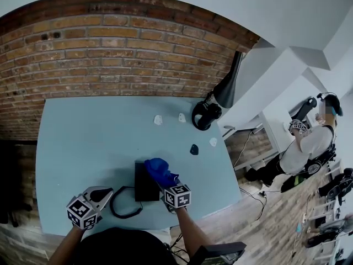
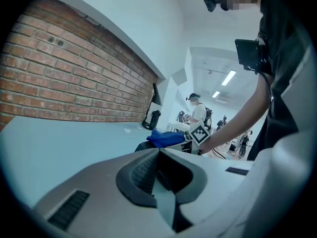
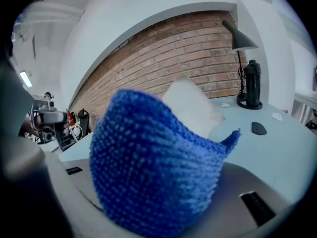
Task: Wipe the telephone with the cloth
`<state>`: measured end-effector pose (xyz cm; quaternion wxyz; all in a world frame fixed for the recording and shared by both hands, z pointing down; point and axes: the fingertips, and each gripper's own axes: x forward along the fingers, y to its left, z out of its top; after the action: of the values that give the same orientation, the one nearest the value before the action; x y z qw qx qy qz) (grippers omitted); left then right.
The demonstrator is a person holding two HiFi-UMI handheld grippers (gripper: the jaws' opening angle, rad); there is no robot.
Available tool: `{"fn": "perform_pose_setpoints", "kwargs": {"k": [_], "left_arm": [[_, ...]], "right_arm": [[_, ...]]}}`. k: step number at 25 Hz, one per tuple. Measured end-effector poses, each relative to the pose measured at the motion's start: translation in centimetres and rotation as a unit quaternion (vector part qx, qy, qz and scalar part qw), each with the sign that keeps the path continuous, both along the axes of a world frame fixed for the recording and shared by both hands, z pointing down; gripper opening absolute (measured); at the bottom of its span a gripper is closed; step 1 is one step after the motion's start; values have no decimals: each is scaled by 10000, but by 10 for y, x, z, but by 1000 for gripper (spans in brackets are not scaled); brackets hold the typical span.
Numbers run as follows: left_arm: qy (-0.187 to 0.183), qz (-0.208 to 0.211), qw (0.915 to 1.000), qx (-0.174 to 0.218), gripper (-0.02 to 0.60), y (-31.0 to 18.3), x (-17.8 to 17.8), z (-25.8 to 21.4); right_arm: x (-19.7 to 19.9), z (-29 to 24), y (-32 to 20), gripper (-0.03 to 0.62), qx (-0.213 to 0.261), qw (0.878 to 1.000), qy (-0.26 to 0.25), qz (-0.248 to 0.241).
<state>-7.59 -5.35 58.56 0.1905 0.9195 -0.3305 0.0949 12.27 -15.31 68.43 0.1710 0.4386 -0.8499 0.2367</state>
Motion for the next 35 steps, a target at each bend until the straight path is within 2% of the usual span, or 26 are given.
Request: {"fn": "perform_pose_setpoints", "kwargs": {"k": [11,35], "left_arm": [[-55,-7,10000,1,21,4,-3,2],[-50,97,9999,-56,21,9,4,9]], "right_arm": [[1,12,25,189,-135,9998,72,-110],[5,42,76,189,-543,9985,2,-36]]}}
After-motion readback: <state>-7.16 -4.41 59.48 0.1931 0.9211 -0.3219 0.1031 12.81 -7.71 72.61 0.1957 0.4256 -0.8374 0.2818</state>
